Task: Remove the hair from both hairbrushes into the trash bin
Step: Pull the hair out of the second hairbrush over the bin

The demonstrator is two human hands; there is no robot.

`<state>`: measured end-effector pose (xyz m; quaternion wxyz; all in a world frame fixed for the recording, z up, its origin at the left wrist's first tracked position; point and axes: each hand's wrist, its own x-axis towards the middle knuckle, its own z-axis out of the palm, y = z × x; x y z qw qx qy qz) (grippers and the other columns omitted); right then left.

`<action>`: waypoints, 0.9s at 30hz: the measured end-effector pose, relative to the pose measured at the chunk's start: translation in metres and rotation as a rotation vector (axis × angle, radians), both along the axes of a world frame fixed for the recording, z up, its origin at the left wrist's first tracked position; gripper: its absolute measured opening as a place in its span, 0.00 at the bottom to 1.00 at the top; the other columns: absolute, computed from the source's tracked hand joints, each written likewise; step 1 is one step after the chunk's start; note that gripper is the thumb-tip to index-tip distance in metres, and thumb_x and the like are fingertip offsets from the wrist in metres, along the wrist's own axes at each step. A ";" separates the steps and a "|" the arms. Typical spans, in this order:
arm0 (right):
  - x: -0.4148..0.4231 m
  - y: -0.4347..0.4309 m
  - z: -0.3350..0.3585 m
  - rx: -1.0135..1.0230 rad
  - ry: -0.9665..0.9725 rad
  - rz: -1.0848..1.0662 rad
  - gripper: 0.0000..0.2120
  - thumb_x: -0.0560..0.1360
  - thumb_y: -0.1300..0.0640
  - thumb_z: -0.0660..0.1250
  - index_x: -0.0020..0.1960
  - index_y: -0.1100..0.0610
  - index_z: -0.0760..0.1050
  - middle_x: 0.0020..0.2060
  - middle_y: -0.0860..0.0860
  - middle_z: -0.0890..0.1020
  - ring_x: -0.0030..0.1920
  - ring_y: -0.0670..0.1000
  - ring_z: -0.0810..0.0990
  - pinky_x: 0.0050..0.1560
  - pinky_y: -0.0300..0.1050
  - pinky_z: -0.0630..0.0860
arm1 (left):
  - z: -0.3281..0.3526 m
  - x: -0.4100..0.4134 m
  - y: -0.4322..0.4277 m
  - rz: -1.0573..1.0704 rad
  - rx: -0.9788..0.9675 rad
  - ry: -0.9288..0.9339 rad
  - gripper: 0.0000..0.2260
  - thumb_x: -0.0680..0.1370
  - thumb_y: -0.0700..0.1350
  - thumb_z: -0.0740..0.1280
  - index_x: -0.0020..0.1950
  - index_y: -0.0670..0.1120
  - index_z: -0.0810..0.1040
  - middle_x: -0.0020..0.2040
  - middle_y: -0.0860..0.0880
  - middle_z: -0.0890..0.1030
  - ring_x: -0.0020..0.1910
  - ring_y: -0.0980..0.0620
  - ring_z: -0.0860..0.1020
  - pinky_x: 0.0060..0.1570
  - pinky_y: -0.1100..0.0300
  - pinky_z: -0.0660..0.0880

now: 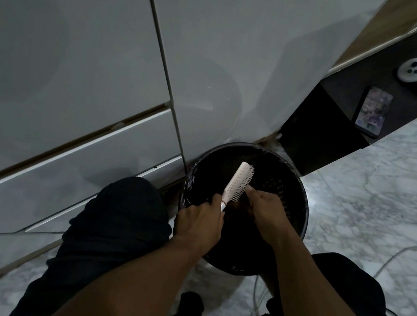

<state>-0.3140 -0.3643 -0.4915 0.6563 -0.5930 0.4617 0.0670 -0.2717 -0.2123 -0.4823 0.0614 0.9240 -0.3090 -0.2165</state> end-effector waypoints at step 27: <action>-0.003 -0.012 0.006 -0.269 0.148 -0.049 0.20 0.81 0.48 0.64 0.37 0.61 0.72 0.33 0.57 0.77 0.36 0.57 0.77 0.42 0.54 0.76 | -0.008 0.012 0.001 0.323 0.035 0.091 0.15 0.82 0.52 0.62 0.65 0.48 0.67 0.55 0.44 0.82 0.52 0.40 0.81 0.47 0.50 0.75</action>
